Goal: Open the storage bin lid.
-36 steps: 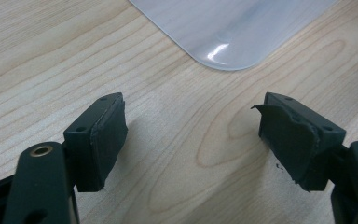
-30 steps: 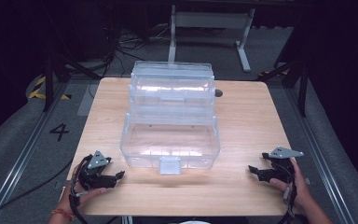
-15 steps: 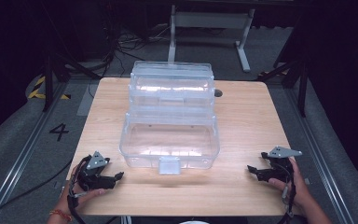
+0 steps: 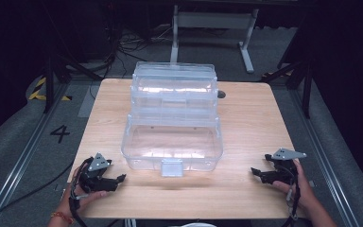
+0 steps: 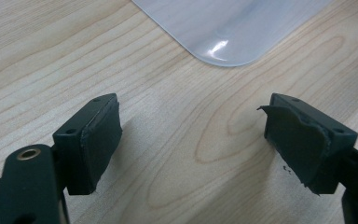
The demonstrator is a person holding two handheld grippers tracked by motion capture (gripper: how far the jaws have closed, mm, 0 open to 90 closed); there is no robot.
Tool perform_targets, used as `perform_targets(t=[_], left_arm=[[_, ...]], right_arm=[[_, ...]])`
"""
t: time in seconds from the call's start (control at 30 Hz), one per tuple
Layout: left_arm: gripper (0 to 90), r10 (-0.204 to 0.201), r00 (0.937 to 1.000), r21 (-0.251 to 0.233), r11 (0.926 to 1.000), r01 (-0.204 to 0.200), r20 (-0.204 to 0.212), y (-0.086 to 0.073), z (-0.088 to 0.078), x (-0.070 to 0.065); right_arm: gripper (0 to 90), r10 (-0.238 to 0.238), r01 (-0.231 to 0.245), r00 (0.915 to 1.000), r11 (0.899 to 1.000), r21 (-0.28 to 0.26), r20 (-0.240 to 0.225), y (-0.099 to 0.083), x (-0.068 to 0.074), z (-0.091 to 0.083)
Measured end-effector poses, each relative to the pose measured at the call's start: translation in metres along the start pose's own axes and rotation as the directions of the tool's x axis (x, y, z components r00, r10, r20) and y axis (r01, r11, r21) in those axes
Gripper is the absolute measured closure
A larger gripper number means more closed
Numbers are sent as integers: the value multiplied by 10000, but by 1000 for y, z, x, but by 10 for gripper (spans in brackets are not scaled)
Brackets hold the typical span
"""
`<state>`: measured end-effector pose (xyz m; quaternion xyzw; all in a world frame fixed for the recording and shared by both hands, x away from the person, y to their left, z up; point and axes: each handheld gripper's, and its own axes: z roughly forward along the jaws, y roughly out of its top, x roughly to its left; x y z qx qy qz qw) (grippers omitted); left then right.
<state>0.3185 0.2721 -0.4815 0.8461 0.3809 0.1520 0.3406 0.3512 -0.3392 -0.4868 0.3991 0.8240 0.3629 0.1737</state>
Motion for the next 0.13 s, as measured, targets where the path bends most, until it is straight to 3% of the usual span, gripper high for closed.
perform_targets(t=[0.13], left_arm=[[189, 53, 10000, 47, 10000, -53, -24, 0, 0, 1]], right_arm=[[149, 2, -2, 10000, 10000, 0, 0, 0, 0, 0]])
